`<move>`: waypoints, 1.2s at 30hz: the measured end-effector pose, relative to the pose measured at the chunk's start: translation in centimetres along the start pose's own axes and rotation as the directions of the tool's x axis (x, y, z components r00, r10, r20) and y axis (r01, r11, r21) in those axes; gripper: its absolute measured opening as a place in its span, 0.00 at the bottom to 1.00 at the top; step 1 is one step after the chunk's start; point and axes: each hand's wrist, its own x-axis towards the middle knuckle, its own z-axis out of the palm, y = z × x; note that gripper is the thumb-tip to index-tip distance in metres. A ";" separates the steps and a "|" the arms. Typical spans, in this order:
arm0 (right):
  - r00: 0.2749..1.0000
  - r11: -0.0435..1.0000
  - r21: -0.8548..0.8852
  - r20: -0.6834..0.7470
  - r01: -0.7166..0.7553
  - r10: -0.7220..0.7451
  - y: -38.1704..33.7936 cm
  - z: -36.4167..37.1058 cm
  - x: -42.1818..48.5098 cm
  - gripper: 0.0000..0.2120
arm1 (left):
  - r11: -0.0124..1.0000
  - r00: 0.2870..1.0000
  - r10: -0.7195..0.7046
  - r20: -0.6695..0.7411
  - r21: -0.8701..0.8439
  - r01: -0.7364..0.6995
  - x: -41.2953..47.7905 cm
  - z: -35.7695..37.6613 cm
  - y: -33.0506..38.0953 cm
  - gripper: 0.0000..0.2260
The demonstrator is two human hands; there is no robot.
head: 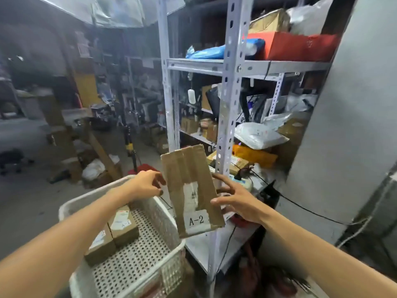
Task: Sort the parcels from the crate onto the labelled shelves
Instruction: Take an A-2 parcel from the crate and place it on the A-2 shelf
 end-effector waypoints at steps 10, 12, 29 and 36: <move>0.972 0.997 0.011 -0.223 0.075 -0.070 0.6 -10.9 -17.1 0.33 | 0.970 0.965 0.243 0.102 0.000 -0.244 -0.1 7.8 16.6 0.11; 0.939 0.994 0.009 -0.328 0.111 -0.102 0.6 -13.5 -20.4 0.31 | 0.948 0.944 0.293 0.150 0.084 -0.307 0.6 8.9 20.4 0.12; 0.246 0.983 -0.030 -0.966 0.182 -0.076 -0.4 -27.6 -48.9 0.31 | 0.508 0.458 0.842 0.285 -0.131 -0.851 1.8 19.5 57.0 0.10; -0.038 0.980 -0.157 -0.988 0.124 -0.153 -4.8 -31.4 -56.2 0.28 | 0.270 0.201 0.955 0.220 -0.356 -0.895 0.5 21.3 72.2 0.08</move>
